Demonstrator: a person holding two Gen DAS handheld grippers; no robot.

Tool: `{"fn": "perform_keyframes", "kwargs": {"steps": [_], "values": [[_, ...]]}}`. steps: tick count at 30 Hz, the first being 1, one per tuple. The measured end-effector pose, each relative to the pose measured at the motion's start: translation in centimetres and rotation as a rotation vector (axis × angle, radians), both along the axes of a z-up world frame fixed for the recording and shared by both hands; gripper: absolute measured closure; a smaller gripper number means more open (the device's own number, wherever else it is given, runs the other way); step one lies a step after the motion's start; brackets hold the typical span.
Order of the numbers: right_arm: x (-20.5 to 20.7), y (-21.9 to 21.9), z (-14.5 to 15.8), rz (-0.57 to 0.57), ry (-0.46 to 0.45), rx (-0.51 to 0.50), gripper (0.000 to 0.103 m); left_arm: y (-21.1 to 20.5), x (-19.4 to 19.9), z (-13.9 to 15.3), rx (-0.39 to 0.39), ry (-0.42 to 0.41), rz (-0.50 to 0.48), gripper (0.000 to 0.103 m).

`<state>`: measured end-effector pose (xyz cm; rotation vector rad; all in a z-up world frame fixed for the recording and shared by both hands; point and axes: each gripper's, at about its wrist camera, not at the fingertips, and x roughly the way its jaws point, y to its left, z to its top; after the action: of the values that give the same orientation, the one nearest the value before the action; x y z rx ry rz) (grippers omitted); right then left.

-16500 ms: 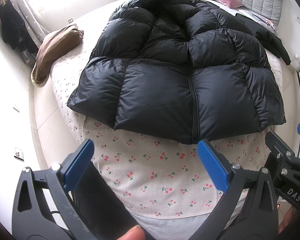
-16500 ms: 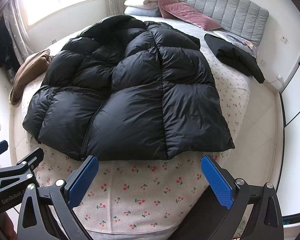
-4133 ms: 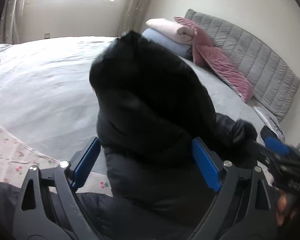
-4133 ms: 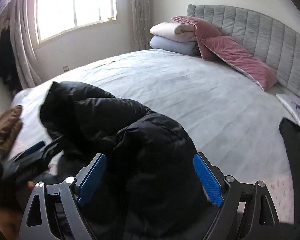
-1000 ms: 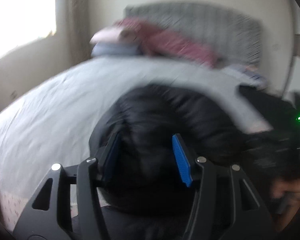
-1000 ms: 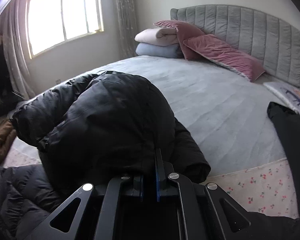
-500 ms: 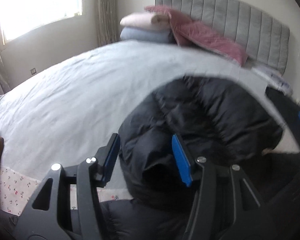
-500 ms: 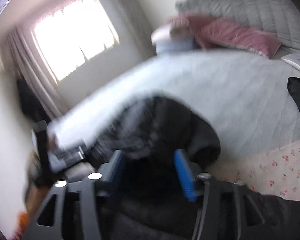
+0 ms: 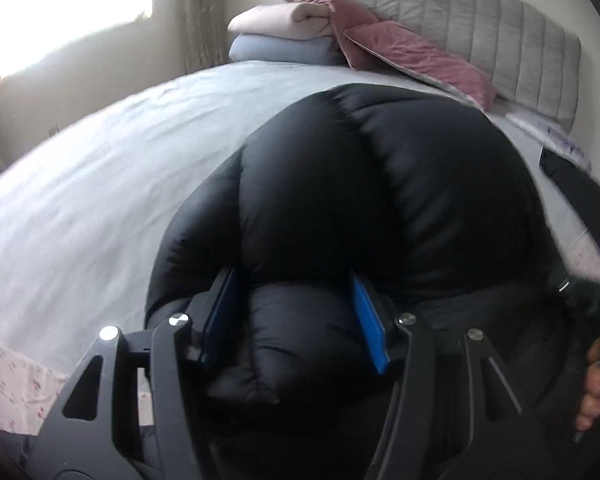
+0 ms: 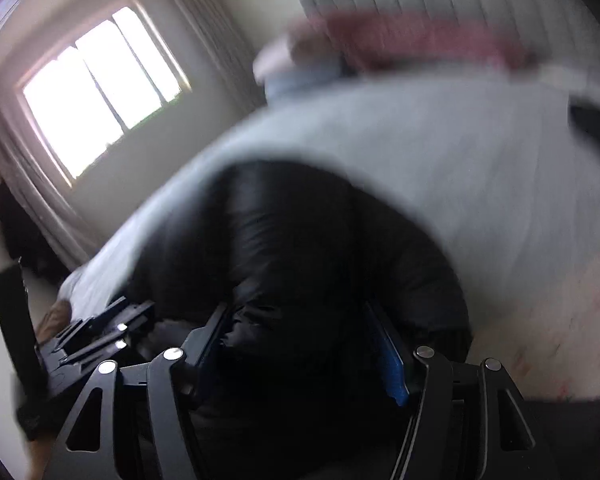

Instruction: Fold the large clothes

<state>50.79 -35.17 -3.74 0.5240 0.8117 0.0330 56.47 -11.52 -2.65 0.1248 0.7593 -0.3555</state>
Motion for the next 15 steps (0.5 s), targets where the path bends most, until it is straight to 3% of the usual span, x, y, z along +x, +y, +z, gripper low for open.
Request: {"fn": "perform_keyframes", "kwargs": {"steps": [3,6,7,9,11,15], "values": [[0.5,1.4,-0.5,-0.001,0.068,-0.152,0.038,-0.2,-0.2,1.0,0.086,0.018,-0.053,0.044],[0.7,1.9,-1.3,-0.010,0.096,-0.215,0.038,0.4,-0.5,3.4,0.069,0.017,-0.111,0.041],[0.6,1.7,-1.3,-0.014,0.098,-0.216,0.038,0.7,-0.4,4.5,0.050,-0.004,-0.120,0.038],[0.5,1.6,-1.2,-0.014,0.100,-0.227,0.038,1.1,0.1,6.5,0.019,-0.040,-0.135,0.019],[0.6,2.5,-1.3,-0.007,0.106,-0.244,0.038,0.8,1.1,7.7,0.005,-0.062,-0.178,0.014],[-0.3,2.6,-1.0,0.003,0.105,-0.253,0.037,-1.0,4.7,7.0,0.141,-0.089,-0.175,0.010]]}}
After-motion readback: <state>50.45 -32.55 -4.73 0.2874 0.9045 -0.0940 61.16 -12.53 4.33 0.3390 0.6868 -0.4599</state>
